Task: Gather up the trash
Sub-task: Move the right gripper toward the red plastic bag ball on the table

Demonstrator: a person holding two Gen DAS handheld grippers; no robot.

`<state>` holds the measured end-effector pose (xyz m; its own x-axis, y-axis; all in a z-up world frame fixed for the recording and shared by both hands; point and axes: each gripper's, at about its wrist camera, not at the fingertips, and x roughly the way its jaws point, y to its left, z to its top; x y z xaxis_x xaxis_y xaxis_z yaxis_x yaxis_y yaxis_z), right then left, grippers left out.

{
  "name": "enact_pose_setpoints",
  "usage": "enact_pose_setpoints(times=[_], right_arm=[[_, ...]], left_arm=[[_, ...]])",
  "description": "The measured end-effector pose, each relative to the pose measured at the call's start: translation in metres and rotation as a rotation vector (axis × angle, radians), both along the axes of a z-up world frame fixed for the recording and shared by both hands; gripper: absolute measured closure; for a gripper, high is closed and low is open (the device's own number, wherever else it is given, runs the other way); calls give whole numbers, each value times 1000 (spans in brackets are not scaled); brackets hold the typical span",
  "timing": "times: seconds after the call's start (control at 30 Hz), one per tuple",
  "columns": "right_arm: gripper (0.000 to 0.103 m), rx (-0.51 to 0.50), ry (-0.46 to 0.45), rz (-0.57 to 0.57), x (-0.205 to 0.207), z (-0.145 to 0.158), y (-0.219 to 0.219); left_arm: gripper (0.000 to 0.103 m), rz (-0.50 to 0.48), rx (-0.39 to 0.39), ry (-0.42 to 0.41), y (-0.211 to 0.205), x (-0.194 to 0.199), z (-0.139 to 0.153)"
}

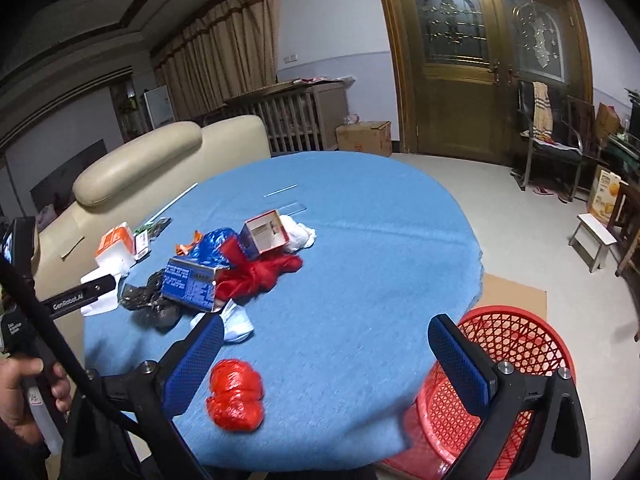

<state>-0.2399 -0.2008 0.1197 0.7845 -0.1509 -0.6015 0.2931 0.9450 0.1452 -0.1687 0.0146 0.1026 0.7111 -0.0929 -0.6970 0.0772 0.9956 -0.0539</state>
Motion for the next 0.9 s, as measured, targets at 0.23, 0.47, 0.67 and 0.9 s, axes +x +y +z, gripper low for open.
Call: enact_pose_setpoints(times=[0.23,0.47,0.67,0.9], right_arm=[[0,-4,10,22,-2,-4,10],[0,-7,12,31,-4,-4,14],[0,-10,11,41,-6,-4,18],[0,-11,8,52,-10,-3,23]], left_arm=[[0,-4,-4,4,-1,0,-1],[0,-7,-8,2,-1,0,0],[0,-8,-8,-2,0,-2,1],[0,-10,-10,-6,0,-4,2]])
